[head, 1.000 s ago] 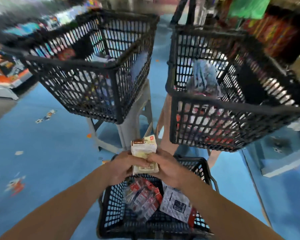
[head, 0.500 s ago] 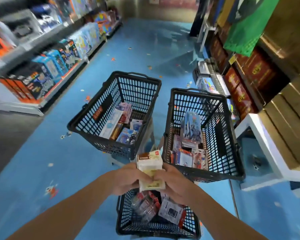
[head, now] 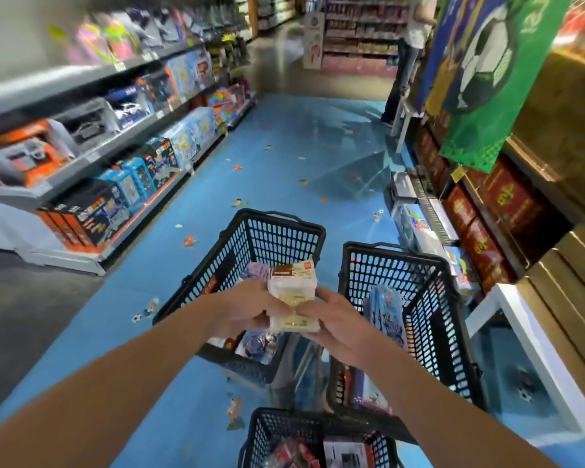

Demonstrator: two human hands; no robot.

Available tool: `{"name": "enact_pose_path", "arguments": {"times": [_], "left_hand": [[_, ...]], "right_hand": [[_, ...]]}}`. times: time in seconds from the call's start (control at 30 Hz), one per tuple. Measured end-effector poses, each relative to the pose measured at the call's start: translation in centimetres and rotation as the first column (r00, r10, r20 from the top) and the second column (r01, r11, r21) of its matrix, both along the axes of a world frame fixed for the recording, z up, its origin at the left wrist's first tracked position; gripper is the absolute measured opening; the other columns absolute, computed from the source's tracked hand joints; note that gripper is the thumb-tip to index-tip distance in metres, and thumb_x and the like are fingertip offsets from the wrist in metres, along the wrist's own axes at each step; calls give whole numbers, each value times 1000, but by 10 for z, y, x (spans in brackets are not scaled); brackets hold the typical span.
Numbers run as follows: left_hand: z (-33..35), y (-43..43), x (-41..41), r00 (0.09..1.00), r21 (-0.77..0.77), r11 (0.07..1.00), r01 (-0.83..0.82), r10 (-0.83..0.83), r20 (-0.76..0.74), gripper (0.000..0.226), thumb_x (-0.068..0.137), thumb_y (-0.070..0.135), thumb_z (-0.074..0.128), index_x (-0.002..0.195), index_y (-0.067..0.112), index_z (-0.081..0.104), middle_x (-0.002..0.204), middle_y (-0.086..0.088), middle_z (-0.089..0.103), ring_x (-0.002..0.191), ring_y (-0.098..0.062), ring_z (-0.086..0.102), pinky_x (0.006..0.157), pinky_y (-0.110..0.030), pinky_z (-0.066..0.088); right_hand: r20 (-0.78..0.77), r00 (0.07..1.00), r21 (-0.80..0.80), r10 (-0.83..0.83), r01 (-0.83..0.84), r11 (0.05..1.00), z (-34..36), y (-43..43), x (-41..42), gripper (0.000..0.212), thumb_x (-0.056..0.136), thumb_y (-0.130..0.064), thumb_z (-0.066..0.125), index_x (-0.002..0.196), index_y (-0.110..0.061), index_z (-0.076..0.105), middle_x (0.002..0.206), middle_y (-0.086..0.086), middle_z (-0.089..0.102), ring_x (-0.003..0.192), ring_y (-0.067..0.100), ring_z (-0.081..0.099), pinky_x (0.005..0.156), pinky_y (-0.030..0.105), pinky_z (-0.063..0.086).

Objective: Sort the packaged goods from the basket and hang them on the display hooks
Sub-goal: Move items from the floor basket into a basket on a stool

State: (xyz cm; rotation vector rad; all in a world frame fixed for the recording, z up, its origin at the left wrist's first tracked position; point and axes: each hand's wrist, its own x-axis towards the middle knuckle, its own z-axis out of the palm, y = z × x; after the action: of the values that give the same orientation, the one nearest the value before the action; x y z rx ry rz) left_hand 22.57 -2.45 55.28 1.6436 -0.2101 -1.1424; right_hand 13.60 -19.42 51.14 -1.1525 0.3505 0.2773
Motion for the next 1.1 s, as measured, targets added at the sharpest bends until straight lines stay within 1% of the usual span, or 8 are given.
{"name": "enact_pose_path", "arguments": {"times": [0.2,0.33,0.47,0.7,0.8,0.87,1.0,1.1], "left_hand": [[-38,-15,115,994,-22,994,-104,105,20,42,93,-13,54,122,13,69,114,-6,78,111,-27,69,85,-33,55],[-108,-32,198,986,34,986,-164,165,-18,53,85,-12,56,133,10,65,122,-9,75,119,-31,66,100,-43,53],[-166,-55,253,985,158,976,-153,163,-55,52,88,-8,53,129,21,67,122,-6,74,117,-30,66,97,-46,52],[-261,-96,312,981,313,947,-76,126,-144,49,88,-1,58,130,24,59,123,-4,68,107,-21,60,67,-29,46],[-310,-107,326,986,372,928,-35,93,-139,53,81,9,64,130,29,61,121,3,71,113,-19,64,87,-40,58],[-352,-111,331,989,405,914,-22,79,-124,56,73,8,61,126,25,62,117,0,71,112,-23,64,96,-47,57],[-360,-124,324,988,433,900,-46,105,-114,37,84,16,57,121,19,64,119,-8,70,106,-27,66,95,-43,57],[-353,-131,319,989,418,907,-52,105,-105,33,97,13,55,130,11,56,124,-9,65,111,-26,62,92,-35,53]], "right_hand": [[-21,987,-15,-157,156,988,-25,5,119,49,84,10,67,126,-15,64,117,10,75,115,33,68,108,50,49],[-123,950,-35,-287,285,958,-70,5,198,53,84,17,58,128,-11,64,116,11,75,104,27,72,86,38,58],[-287,877,-52,-385,387,920,-125,-5,256,58,78,19,52,126,-11,65,102,10,76,89,25,72,68,31,57],[-457,778,-225,-432,369,902,-215,-20,320,43,81,1,69,123,-3,64,110,11,66,97,29,65,95,51,56],[-525,724,-259,-448,366,894,-247,-21,337,56,68,2,71,124,-4,66,114,20,69,106,41,66,92,64,55],[-533,699,-325,-477,351,878,-266,-22,343,45,77,8,65,120,-3,67,113,24,69,105,42,65,92,63,54],[-566,621,-369,-542,397,840,-290,-24,349,37,93,3,46,123,-8,65,116,16,69,97,30,62,86,40,55],[-568,592,-388,-572,420,820,-297,-19,350,36,97,-5,40,123,-11,64,119,14,69,107,31,64,97,48,56]]}}
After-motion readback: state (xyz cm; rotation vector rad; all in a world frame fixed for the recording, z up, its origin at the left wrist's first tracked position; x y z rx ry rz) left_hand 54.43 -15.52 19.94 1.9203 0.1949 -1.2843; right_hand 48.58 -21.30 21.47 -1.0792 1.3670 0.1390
